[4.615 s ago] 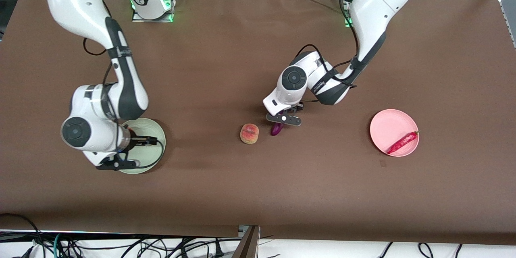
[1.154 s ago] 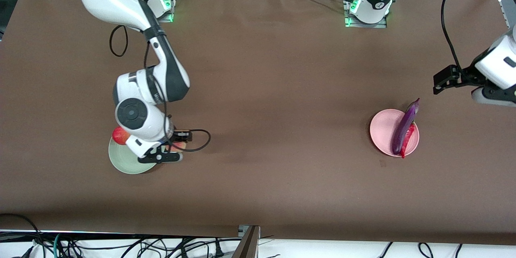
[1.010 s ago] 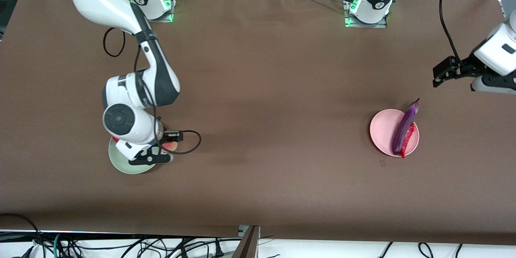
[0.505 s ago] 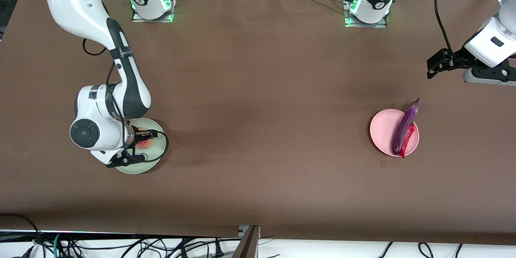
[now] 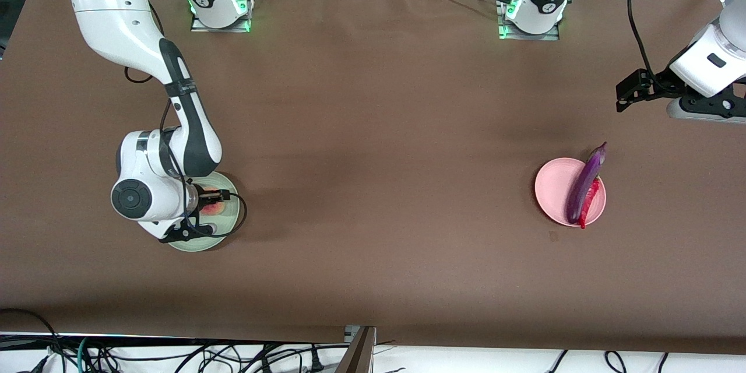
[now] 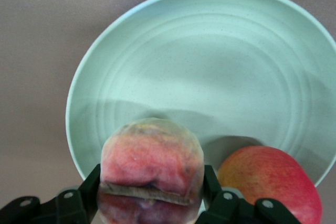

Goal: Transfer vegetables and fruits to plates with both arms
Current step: 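Carry the peach onto the green plate with the right gripper and release it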

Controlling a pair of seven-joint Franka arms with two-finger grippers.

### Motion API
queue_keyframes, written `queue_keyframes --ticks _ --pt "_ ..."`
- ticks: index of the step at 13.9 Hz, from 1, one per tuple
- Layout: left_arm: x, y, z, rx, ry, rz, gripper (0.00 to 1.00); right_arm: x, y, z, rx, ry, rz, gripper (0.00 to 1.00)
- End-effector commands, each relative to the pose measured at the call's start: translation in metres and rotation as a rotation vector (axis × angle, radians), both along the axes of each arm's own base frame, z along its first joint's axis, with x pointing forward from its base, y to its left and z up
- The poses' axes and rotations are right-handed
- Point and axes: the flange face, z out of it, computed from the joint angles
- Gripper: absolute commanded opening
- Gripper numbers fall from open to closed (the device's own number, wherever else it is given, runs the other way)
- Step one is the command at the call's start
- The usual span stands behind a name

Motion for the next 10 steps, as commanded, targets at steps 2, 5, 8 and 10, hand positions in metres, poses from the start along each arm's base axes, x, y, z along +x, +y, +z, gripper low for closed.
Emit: queue_keyframes --ticks 2,5,8,10 --pt "-0.002 -0.003 0.006 -0.015 0.005 0.005 1.0 0.007 0.002 0.042 0.034 -0.045 0.011 1.0" --pt "-0.002 -0.004 0.006 -0.015 0.007 0.004 1.0 0.001 -0.002 0.092 0.033 -0.007 0.007 1.0" --pt "-0.002 -0.004 0.006 -0.015 0.008 0.004 1.0 -0.01 -0.012 0.153 0.031 0.024 -0.007 1.0" --pt "-0.003 -0.001 0.006 -0.025 0.01 0.015 1.0 -0.022 -0.034 0.195 0.026 0.041 -0.047 1.0"
